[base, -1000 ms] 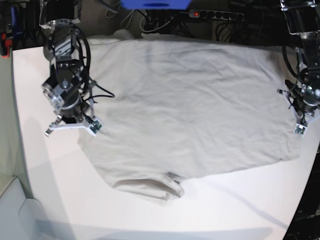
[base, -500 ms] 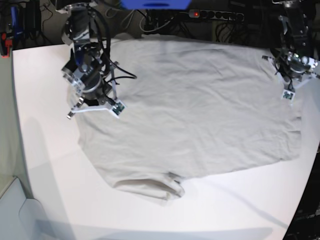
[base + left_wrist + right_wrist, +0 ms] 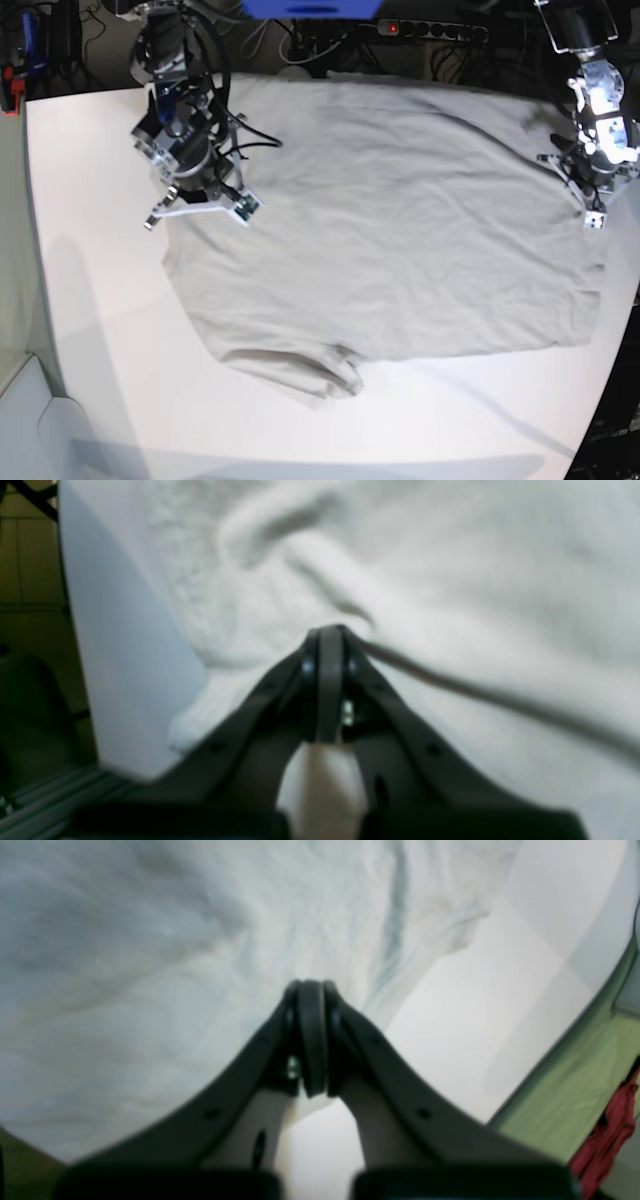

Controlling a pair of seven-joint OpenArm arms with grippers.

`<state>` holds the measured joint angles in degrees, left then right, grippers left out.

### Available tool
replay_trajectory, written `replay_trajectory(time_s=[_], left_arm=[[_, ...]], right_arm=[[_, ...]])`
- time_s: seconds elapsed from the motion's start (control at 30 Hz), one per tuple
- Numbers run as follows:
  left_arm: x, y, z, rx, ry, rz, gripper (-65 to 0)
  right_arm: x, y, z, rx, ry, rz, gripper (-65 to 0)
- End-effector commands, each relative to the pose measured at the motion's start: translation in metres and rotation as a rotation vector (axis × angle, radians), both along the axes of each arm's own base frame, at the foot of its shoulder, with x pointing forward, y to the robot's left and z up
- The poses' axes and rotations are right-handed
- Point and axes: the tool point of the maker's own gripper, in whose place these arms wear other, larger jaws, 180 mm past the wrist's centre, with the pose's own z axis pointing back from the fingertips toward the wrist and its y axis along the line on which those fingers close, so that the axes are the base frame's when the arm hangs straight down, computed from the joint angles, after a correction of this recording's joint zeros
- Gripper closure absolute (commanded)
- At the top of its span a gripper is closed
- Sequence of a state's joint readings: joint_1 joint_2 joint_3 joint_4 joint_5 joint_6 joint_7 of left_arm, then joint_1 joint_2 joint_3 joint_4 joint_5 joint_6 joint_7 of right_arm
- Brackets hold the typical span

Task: Layout the t-shirt on the table in an organized manner, then fold the t-shirt properly
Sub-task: 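Grasp the shirt's shoulder edges with both grippers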

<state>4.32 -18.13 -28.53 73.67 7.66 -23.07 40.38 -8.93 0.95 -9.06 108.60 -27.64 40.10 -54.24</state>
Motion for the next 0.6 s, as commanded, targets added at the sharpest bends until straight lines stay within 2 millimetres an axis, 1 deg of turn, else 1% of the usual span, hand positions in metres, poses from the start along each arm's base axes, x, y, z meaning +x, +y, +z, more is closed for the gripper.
replay_trajectory(time_s=[0.0,0.1,0.2,0.33,0.43,0.5,0.57], left_arm=[[-0.013,-0.015,-0.023,-0.066,0.11,-0.009,-0.1],[0.012,-0.022,-0.019,-0.082,0.09,-0.021,-0.1],[0.03,-0.031,-0.013,-0.069,0.078,-0.071,-0.1],[0.04,-0.039,-0.012,-0.063,0.079,-0.108,-0.1],[0.04,-0.039,-0.011,-0.062,0.078,-0.11,-0.1],[0.04,-0.039,-0.011,-0.062,0.078,-0.11,-0.1],[0.041,-0.041,-0.012,-0.066,0.076,-0.111,-0.1]], right_arm=[[0.008,0.002,0.009,0.013,-0.036,0.003,0.0],[0.005,0.002,0.002,0.008,-0.014,0.001,0.0],[-0.002,0.002,-0.019,0.005,0.055,0.003,0.0],[-0.014,0.01,-0.055,0.035,0.152,0.01,0.0],[-0.015,0.016,-0.072,0.075,0.175,0.028,0.0],[-0.013,0.006,-0.081,0.088,0.189,-0.005,0.0],[0.004,-0.01,-0.083,0.09,0.18,-0.05,0.0]])
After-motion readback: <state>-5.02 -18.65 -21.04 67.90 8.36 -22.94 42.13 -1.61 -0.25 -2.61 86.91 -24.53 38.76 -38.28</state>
